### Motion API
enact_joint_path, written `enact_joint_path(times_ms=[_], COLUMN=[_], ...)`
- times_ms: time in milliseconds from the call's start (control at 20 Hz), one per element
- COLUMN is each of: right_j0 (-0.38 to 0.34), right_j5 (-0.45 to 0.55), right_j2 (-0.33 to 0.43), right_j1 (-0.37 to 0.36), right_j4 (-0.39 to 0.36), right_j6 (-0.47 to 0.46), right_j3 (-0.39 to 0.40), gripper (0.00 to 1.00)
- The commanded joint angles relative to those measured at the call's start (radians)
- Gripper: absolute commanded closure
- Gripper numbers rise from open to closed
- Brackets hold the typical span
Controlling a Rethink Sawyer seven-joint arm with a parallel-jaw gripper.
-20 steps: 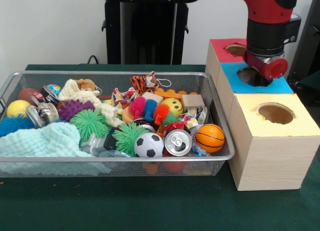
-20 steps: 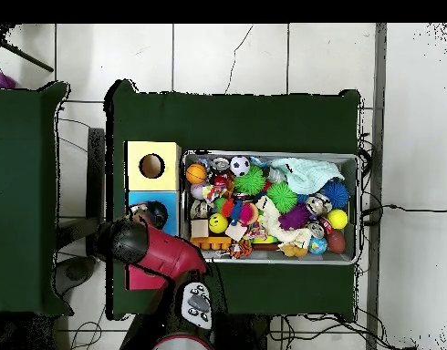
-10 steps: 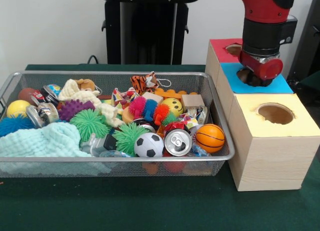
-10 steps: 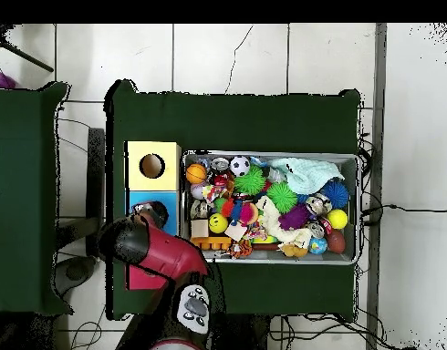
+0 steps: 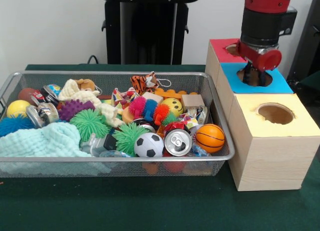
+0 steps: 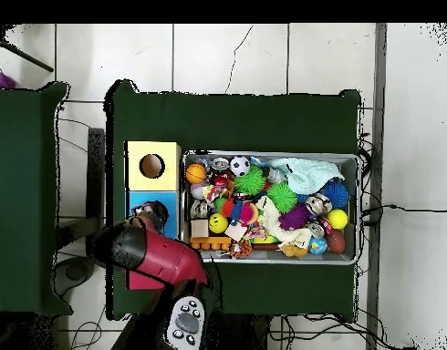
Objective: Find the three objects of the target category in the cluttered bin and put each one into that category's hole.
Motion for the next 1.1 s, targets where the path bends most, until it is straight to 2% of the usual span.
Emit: enact_joint_path(times_ms=[50,650,850,1100], right_j0=[0.051,0.067,0.055,-0.020], right_j5=[0.271,0.367,0.402,0.449], right_j2=[-0.084,-0.139,-0.159,-0.163], right_j1=[-0.064,-0.115,-0.141,-0.218], right_j4=[-0.056,-0.066,-0.091,-0.168], right_j6=[0.170,0.162,0.122,-0.017], right_j3=[-0.053,-0.067,-0.068,-0.035], gripper=[0.00,0.00,0.00,0.00])
